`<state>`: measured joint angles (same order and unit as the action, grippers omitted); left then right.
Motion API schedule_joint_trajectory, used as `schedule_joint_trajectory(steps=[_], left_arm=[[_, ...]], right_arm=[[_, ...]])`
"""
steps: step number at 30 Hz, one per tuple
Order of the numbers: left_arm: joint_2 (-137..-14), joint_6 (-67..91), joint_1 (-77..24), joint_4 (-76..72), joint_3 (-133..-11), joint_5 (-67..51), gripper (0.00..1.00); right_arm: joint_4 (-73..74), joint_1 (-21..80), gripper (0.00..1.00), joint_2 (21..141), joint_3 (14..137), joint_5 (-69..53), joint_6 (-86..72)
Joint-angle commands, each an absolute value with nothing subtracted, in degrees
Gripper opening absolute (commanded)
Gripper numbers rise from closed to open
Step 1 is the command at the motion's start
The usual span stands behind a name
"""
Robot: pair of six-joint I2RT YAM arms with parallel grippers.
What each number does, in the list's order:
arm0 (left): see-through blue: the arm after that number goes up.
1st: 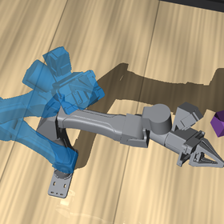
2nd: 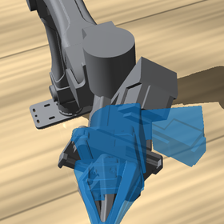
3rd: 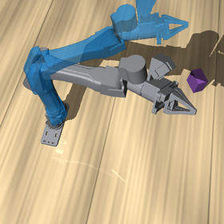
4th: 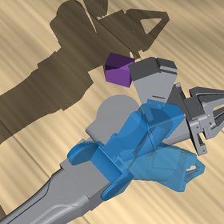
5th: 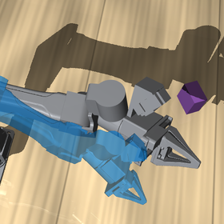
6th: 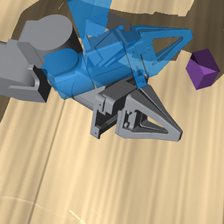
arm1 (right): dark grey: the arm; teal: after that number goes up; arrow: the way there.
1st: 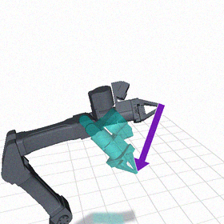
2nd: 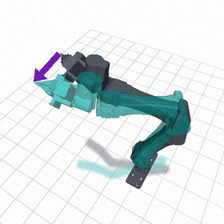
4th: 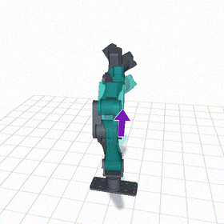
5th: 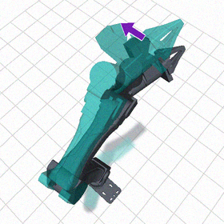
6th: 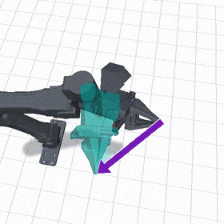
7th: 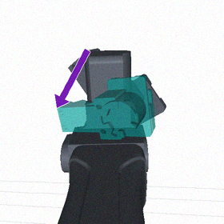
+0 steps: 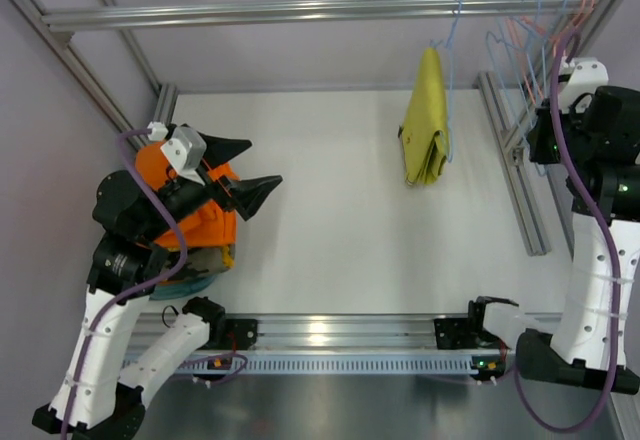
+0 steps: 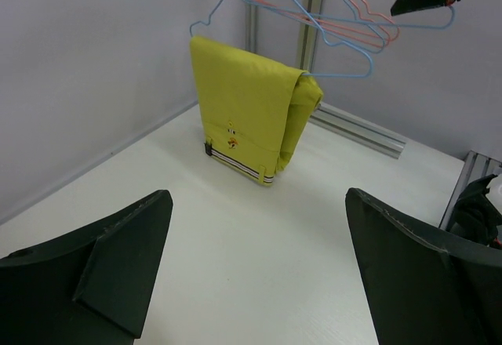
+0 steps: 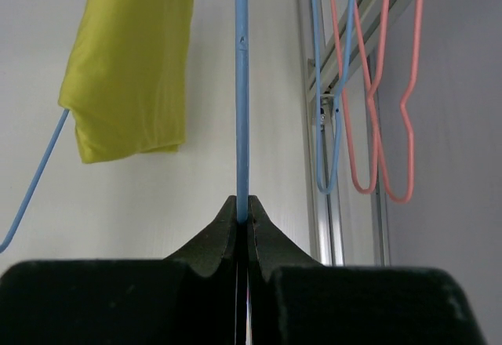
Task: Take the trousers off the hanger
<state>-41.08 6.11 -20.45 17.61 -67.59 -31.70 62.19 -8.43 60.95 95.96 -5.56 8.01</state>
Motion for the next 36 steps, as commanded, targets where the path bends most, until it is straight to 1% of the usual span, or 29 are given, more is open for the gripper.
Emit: schedule_joint_trajectory(steps=[1, 6, 11, 19, 26, 27, 28, 29, 30, 32, 36], left_arm=[[-40.69, 6.68, -20.21, 15.47, -66.10, -32.70, 0.98], [-42.19, 7.29, -20.21, 15.47, -66.36, -32.61, 0.98], [-42.71, 7.56, -20.21, 15.47, -66.18, -31.82, 0.98], [-45.96, 5.19, -20.21, 23.45, -68.47, -28.31, 0.98], [-48.60, 2.99, -20.21, 31.98, -70.57, -23.82, 0.98], [-49.65, 2.73, -20.21, 33.38, -71.45, -23.82, 0.98], [-50.18, 2.55, -20.21, 34.70, -71.98, -23.82, 0.98], [-50.79, 2.46, -20.21, 37.41, -72.50, -23.56, 0.98], [-51.15, 2.29, -20.21, 38.40, -72.86, -22.68, 0.98], [-51.50, 1.67, -20.21, 40.50, -72.86, -21.71, 0.98], [-51.59, 0.88, -20.21, 42.71, -71.98, -18.55, 0.98]], right_arm=[[55.37, -9.49, 0.00, 63.62, 101.07, -6.59, 8.79], [53.44, -11.16, 0.00, 67.41, 103.79, -8.43, 8.61], [52.38, -14.93, 0.00, 69.70, 102.31, -11.86, 7.56], [50.71, -20.47, 0.00, 68.91, 94.31, -18.54, 9.40], [49.39, -20.74, 0.00, 66.36, 87.98, -19.95, 11.69], [49.66, -20.74, 0.02, 66.27, 87.72, -20.21, 11.86], [49.66, -20.74, 0.06, 66.10, 87.71, -20.30, 11.95], [49.83, -20.74, 0.20, 65.92, 87.54, -20.39, 11.95], [49.92, -20.92, 0.27, 65.40, 87.45, -21.00, 12.04], [50.45, -20.92, 0.35, 64.78, 87.45, -21.18, 11.95], [51.06, -21.01, 0.45, 62.50, 87.28, -21.53, 11.78]])
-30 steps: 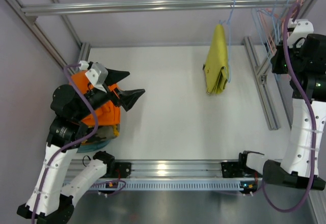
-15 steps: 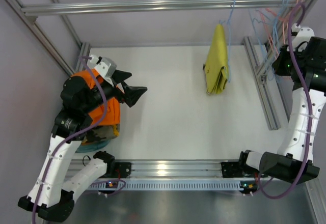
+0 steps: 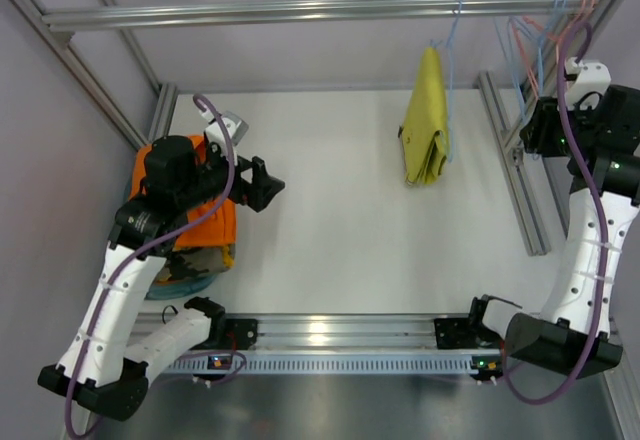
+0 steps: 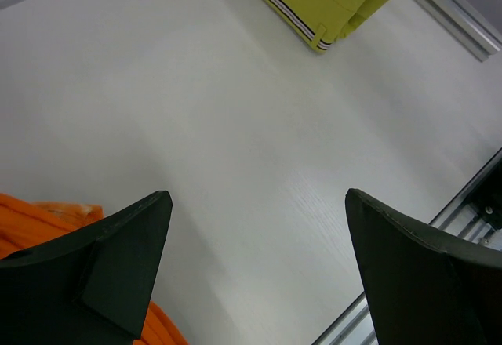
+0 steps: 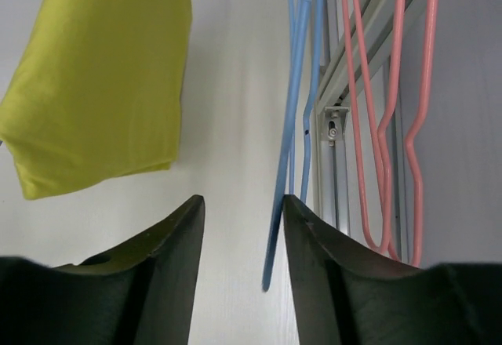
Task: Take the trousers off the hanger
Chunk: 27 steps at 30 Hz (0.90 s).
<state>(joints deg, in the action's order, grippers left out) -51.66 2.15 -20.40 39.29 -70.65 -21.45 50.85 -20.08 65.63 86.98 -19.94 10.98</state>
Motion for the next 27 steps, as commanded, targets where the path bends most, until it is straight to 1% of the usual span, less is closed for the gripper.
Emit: schedule_joint_trajectory(steps=[1, 2, 4, 5, 7, 8, 10, 13, 16, 19, 21, 27], left_arm=[[-51.85, 0.70, -20.13, 43.06, -71.63, -17.50, 0.98], [-52.03, 0.62, -20.04, 43.41, -71.54, -17.40, 0.98], [-52.99, -0.95, -19.51, 44.91, -71.19, -16.36, 0.98], [-53.35, -0.97, -19.16, 45.52, -70.93, -15.39, 0.98], [-54.66, -0.88, -18.81, 46.32, -69.70, -10.84, 0.98], [-55.10, -0.88, -18.37, 46.75, -69.26, -9.42, 0.98], [-56.51, -0.53, -18.11, 48.24, -68.91, -5.82, 0.98], [-57.04, -0.26, -17.84, 49.22, -69.08, -3.61, 0.98], [-56.34, 1.67, -17.14, 49.22, -69.43, -3.34, 0.98], [-55.90, 1.32, -15.57, 49.57, -70.92, -4.83, 0.98], [-55.55, 1.41, -14.77, 49.83, -72.24, -5.01, 0.98], [-54.59, 0.53, -12.83, 51.33, -76.02, -4.04, 0.98]], right_arm=[[51.41, -21.01, 0.48, 62.14, 87.28, -21.36, 11.69], [51.94, -21.01, 0.53, 61.79, 87.36, -21.27, 11.69], [52.64, -21.09, 0.59, 60.47, 87.63, -20.83, 11.86], [53.43, -21.09, 0.68, 59.86, 87.80, -20.66, 11.87], [54.31, -21.09, 0.79, 58.45, 88.85, -19.25, 11.78], [55.53, -21.09, 0.90, 58.19, 89.99, -18.29, 11.69], [56.60, -21.09, 0.99, 56.87, 91.23, -17.23, 11.86], [57.57, -21.09, 0.99, 54.32, 93.86, -16.52, 13.62], [57.92, -21.09, 0.99, 52.04, 95.71, -19.68, 15.29], [61.69, -21.09, 0.99, 52.99, 101.75, -27.75, 16.08], [63.54, -21.09, 0.99, 54.31, 103.44, -34.69, 15.73], [62.49, -20.92, 0.99, 54.41, 101.26, -48.24, 13.19]])
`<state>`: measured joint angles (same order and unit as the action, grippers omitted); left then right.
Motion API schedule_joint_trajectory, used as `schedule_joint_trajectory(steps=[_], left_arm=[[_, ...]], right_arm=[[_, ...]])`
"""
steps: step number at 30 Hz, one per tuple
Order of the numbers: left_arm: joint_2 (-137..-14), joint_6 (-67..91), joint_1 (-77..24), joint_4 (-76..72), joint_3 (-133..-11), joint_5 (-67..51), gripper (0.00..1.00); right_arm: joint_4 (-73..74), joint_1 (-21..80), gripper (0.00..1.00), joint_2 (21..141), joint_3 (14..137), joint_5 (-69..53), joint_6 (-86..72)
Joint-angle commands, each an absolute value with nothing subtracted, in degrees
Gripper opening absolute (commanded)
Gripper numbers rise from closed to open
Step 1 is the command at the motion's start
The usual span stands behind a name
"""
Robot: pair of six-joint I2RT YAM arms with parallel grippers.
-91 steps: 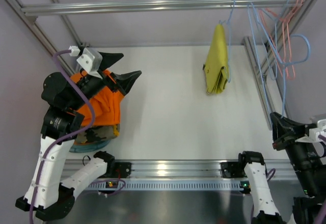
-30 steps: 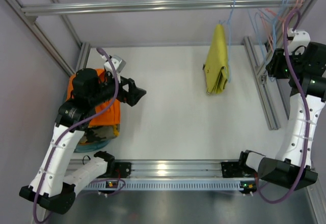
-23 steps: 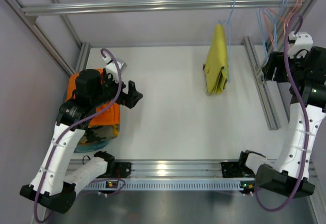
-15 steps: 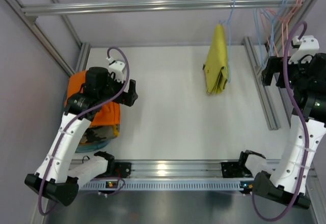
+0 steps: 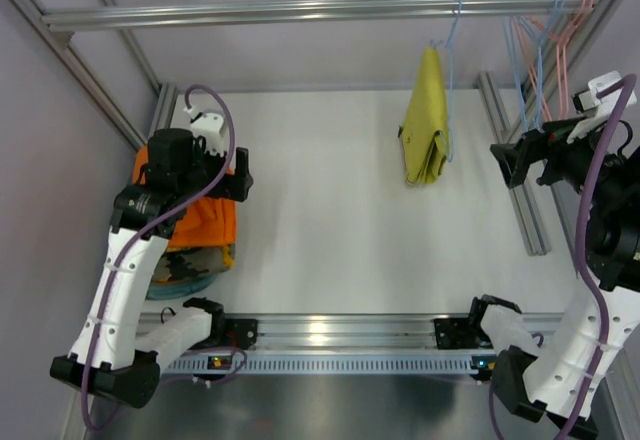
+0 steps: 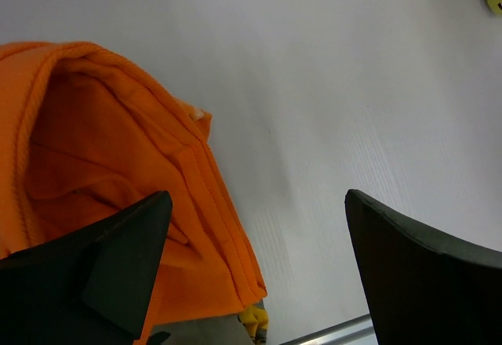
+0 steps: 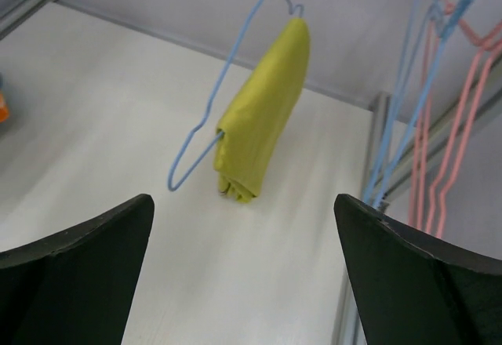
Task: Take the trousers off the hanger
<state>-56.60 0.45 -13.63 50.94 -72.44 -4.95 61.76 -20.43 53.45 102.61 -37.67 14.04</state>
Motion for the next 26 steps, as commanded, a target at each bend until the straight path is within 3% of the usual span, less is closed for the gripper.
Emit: schedule_joint_trajectory(steps=[1, 10, 17, 26], left_arm=[[-54.06, 0.53, -12.66, 51.50, -76.29, -3.87, 0.98], [-48.79, -1.41, -10.12, 54.05, -76.82, -6.94, 0.98], [-44.22, -0.44, -6.86, 54.58, -75.59, -15.20, 0.98], [-42.54, -0.18, -5.71, 54.84, -74.18, -14.68, 0.98]], right_arm=[[62.40, -20.92, 0.99, 54.14, 100.47, -49.64, 13.10], [67.76, -17.41, 0.99, 47.03, 85.19, -58.09, 16.70], [73.30, -16.00, 0.99, 41.76, 78.14, -60.38, 20.82], [74.09, -16.00, 0.99, 39.73, 74.44, -59.68, 21.71]])
